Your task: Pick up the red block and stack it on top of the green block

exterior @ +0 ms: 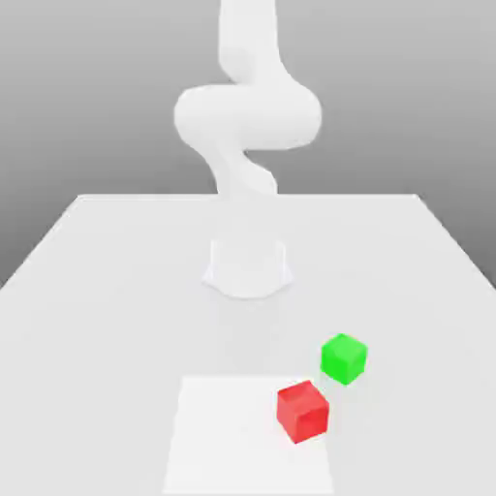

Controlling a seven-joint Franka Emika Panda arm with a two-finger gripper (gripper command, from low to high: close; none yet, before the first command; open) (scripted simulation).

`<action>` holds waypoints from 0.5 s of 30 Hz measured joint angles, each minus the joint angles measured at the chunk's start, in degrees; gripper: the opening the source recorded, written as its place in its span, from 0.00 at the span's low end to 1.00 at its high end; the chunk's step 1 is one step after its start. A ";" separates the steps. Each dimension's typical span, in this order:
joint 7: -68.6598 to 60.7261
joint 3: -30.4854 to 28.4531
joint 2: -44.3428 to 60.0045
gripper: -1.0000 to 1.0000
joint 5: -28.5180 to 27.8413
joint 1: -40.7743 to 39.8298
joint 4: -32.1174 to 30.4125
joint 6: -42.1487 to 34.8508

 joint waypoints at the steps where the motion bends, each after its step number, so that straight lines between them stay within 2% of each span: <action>1: -0.76 -0.01 2.31 0.50 -0.02 0.49 -1.13 1.27; 15: -10.87 1.12 31.62 0.50 0.32 5.52 -15.56 17.43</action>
